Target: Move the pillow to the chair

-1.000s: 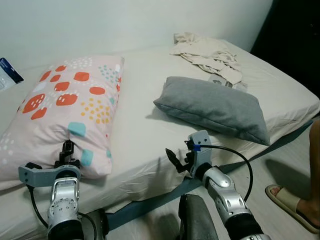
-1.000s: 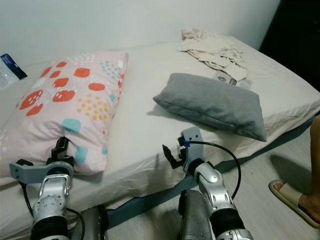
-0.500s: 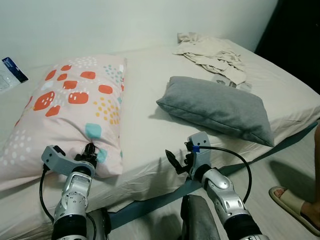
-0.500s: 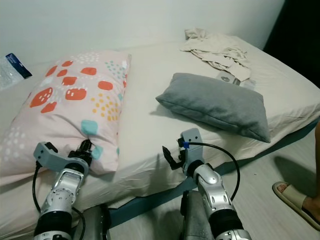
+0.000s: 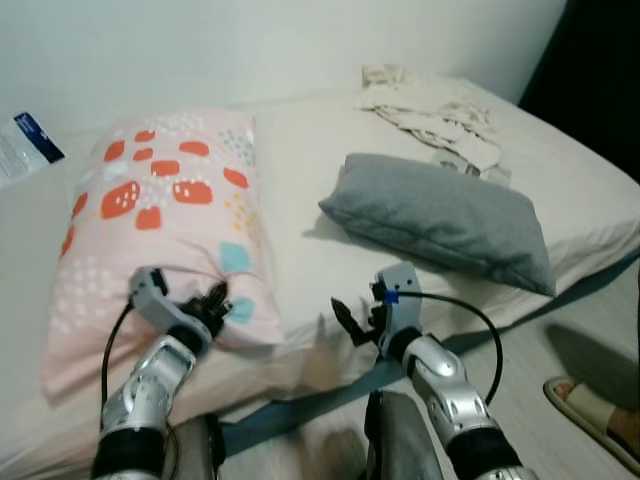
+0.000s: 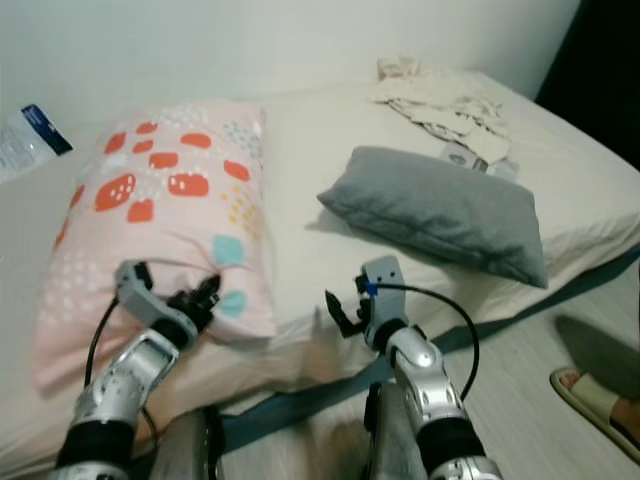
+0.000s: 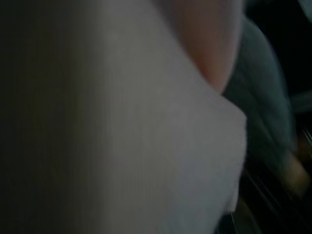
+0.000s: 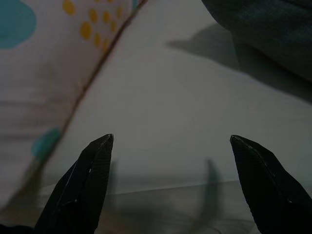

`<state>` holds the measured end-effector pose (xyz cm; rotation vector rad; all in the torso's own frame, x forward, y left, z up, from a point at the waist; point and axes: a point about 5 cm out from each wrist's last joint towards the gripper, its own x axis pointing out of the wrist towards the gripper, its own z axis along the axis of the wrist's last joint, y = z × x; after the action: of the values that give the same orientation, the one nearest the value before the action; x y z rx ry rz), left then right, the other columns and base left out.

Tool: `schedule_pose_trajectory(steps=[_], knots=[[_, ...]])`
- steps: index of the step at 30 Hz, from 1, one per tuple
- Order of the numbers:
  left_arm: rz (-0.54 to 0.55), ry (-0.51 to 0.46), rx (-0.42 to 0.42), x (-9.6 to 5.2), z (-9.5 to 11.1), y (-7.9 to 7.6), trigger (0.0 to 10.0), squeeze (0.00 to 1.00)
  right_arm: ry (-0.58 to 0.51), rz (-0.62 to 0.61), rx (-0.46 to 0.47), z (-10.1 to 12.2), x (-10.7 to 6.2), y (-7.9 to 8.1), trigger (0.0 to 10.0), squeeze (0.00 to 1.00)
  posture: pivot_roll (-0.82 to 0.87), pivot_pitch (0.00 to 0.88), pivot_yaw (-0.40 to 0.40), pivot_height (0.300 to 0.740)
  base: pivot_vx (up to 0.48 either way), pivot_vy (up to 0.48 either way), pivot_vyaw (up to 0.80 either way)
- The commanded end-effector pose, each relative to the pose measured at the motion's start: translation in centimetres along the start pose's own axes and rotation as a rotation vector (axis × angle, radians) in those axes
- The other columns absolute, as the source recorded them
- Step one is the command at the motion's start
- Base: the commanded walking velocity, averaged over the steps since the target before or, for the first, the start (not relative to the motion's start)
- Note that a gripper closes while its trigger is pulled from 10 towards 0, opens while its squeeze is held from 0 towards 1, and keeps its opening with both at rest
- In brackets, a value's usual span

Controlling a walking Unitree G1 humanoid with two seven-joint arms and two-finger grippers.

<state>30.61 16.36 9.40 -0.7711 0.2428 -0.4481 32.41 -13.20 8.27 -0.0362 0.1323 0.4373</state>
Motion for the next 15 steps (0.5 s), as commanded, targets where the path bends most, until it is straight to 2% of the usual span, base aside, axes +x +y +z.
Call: schedule_pose_trajectory(steps=[1, 7, 9, 11, 13, 14, 15], knots=[[-0.159, 0.128, -0.021, 0.3, -1.7, -1.9, 0.0, 0.00, 0.008, -0.003, 0.004, -0.4, -0.1, 0.1, 10.0, 0.00, -0.04, 0.137, -0.018, 0.556, 0.000, 0.000, 0.00], [-0.408, 0.264, 0.009, -2.7, -0.4, -3.6, 0.0, 0.00, 0.006, 0.009, 0.009, -0.5, 0.0, 0.5, 10.0, 0.00, -0.02, 0.124, -0.020, 0.556, 0.000, 0.000, 0.00], [-0.496, 0.331, 0.014, -4.2, 0.0, -4.2, 0.0, 0.00, 0.007, 0.015, 0.011, -0.6, 0.1, 0.6, 10.0, 0.00, -0.02, 0.119, -0.023, 0.556, 0.000, 0.000, 0.00], [-0.521, 0.354, 0.017, -4.7, 0.1, -4.4, 0.0, 0.00, 0.007, 0.017, 0.012, -0.6, 0.1, 0.7, 10.0, 0.00, -0.01, 0.119, -0.023, 0.556, 0.000, 0.000, 0.00], [-0.568, 0.445, 0.040, -6.3, 0.1, -4.5, 0.0, 0.00, 0.006, 0.025, 0.014, -0.7, 0.2, 0.9, 10.0, 0.00, -0.01, 0.122, -0.025, 0.556, 0.000, 0.000, 0.00], [-0.568, 0.445, 0.040, -6.3, 0.1, -4.5, 0.0, 0.00, 0.006, 0.025, 0.014, -0.7, 0.2, 0.9, 10.0, 0.00, -0.01, 0.122, -0.025, 0.556, 0.000, 0.000, 0.00], [-0.563, 0.526, 0.080, -7.4, -0.3, -4.2, 0.0, 0.00, 0.005, 0.030, 0.017, -0.7, 0.2, 1.1, 10.0, 0.00, 0.00, 0.118, -0.023, 0.556, 0.000, 0.000, 0.00]])
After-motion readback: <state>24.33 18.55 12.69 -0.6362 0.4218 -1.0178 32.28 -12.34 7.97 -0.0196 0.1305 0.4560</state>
